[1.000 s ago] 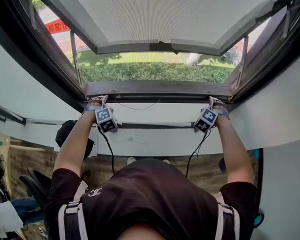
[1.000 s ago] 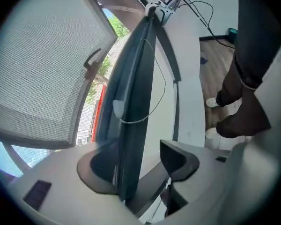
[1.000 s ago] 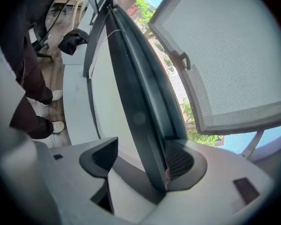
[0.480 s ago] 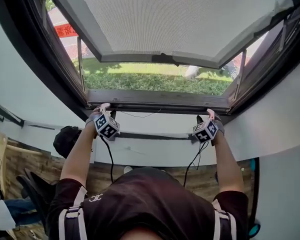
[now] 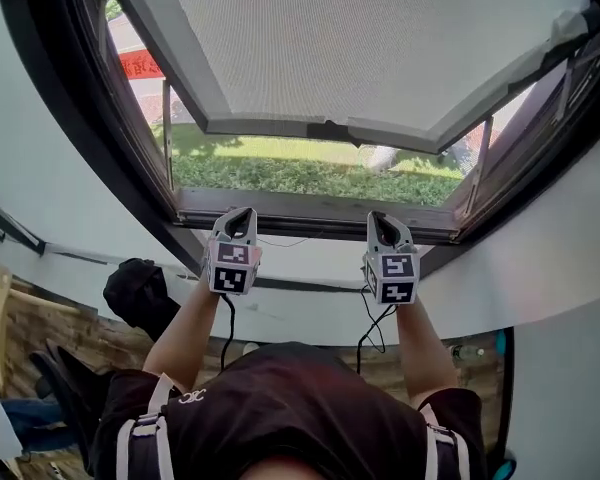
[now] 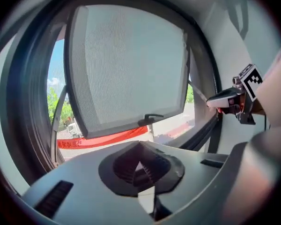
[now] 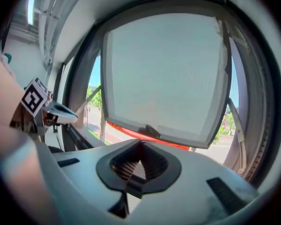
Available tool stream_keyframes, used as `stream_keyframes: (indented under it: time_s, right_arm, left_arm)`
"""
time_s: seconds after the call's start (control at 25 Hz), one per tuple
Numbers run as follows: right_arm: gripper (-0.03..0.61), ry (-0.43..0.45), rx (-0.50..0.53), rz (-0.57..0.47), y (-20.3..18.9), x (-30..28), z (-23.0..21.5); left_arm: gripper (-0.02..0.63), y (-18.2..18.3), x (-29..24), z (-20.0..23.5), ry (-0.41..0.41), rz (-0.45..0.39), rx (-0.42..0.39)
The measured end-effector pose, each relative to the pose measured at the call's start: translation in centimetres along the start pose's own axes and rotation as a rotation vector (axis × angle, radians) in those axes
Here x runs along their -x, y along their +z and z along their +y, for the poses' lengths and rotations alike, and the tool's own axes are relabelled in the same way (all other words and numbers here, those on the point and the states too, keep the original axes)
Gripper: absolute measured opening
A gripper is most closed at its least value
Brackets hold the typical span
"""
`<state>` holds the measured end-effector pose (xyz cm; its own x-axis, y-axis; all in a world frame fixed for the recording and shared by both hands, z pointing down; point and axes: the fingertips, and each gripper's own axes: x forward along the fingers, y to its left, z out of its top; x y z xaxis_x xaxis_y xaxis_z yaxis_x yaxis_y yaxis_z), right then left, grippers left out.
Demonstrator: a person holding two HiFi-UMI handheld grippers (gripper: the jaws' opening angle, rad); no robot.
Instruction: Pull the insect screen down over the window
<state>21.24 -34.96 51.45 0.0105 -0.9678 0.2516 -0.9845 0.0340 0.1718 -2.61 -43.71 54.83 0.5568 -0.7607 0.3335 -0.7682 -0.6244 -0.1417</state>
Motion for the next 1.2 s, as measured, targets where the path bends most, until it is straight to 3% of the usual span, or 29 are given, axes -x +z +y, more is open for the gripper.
stream_keyframes:
  time_s: [0.2, 0.36, 0.68, 0.88, 1.2]
  right_arm:
    - [0.005, -0.009, -0.142, -0.183, 6.4, 2.2, 1.8]
    - [0.005, -0.043, -0.175, -0.277, 9.6, 4.5, 2.3]
    - [0.003, -0.065, -0.145, -0.255, 9.6, 4.5, 2.4]
    - [0.003, -0.056, -0.145, -0.268, 9.9, 4.5, 2.9]
    - [0.003, -0.072, -0.129, -0.271, 10.5, 4.8, 2.7]
  left_arm:
    - [0.006, 6.5, 2.5, -1.1, 0.025, -0.148, 0.0]
    - [0.006, 9.2, 4.3, -2.1, 0.032, -0.203, -0.004]
    - [0.005, 10.0, 4.9, -3.6, -0.046, -0.198, 0.093]
    - [0.005, 10.5, 5.1, -3.8, -0.025, -0.217, 0.045]
    - [0.005, 10.9, 5.3, -4.3, -0.047, -0.239, 0.044]
